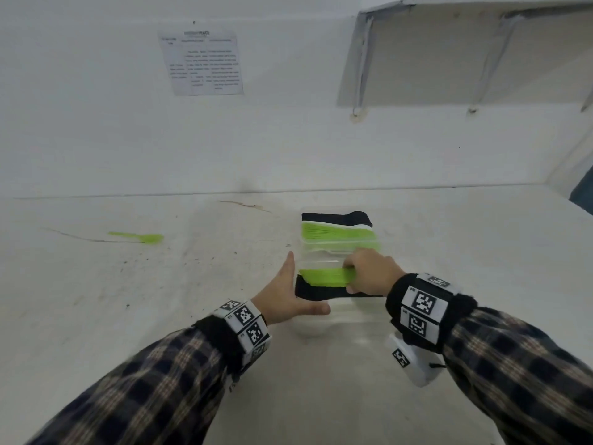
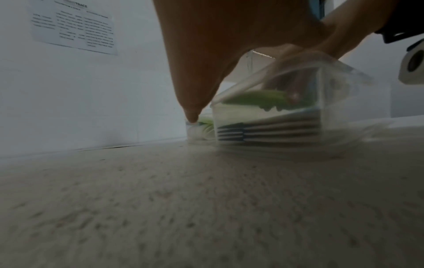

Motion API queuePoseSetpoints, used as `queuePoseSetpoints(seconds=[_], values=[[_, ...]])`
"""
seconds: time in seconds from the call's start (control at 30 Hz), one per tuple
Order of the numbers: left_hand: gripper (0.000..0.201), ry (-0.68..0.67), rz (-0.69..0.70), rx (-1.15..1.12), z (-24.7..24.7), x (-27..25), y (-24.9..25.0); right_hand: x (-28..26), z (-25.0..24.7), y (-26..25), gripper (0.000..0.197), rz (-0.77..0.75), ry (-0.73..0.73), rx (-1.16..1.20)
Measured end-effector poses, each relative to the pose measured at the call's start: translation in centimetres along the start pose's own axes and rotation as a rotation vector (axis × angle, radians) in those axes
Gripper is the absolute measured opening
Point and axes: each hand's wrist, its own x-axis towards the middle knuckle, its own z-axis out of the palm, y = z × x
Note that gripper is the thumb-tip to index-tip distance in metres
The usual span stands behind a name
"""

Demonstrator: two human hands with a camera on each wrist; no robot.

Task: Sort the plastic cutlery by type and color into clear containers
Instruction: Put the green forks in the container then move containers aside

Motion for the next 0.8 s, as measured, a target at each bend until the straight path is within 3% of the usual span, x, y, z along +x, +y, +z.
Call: queuePoseSetpoints(seconds=[0.27, 0.43, 0.8], values=[[0.156, -0.044, -0.083, 0.036, 0.6, 0.5, -0.6, 0.2, 1.6, -1.0, 0.035, -0.066, 0.025, -0.091], [0.147, -0.002, -0.093, -0.001, 1.1, 0.2, -0.6, 0.4, 1.6, -0.5, 0.047, -0.042, 0.059, -0.033], [0.138, 0.023, -0.088, -0.06, 1.3, 0.1, -0.5, 0.3, 2.1, -0.5, 0.052, -0.068, 0.074, -0.038]])
